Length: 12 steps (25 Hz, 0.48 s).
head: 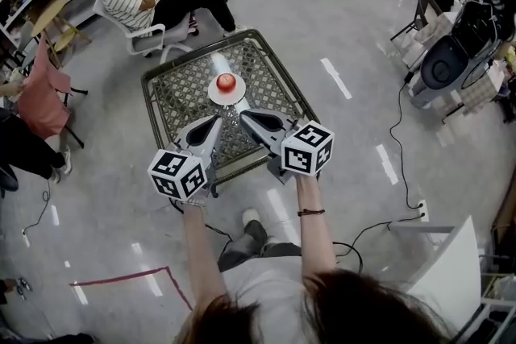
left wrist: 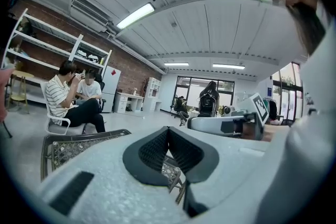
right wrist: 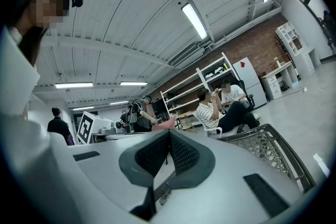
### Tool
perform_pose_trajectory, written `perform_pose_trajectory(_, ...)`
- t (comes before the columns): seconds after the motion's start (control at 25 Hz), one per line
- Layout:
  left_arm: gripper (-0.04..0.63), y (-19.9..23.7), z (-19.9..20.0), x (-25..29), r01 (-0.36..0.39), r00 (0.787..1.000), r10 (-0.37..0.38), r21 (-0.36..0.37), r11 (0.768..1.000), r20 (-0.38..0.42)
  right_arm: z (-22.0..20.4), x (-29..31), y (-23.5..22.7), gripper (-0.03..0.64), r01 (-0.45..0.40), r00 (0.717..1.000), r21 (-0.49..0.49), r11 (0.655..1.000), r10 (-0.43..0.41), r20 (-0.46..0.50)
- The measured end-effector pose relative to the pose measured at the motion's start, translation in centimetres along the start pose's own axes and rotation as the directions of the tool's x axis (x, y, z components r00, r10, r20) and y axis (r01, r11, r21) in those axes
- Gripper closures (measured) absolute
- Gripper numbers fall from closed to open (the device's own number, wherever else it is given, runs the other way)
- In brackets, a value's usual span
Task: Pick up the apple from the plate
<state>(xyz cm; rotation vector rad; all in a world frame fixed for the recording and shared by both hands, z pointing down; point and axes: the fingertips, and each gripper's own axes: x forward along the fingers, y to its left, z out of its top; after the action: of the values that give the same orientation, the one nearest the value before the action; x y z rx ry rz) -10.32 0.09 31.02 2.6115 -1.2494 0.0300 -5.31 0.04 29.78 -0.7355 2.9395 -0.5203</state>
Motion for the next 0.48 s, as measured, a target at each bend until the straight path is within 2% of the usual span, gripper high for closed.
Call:
perform_pose_trajectory(0.24,0.584,1.9,0.3,1.2,0.015,1.000,-0.015,0.004,1.000,-0.010,-0.2,1.6,-1.5,0.607,0.016,1.000,0.012,1.000,-0.016,-0.010)
perform_pose_trajectory(0.48,0.584,3.8,0.2,1.7,-0.003,1.000,0.003,0.013,1.000,-0.017,-0.5,2.4,-2.7,0.607,0.026,1.000,0.018,1.000,-0.026,-0.011)
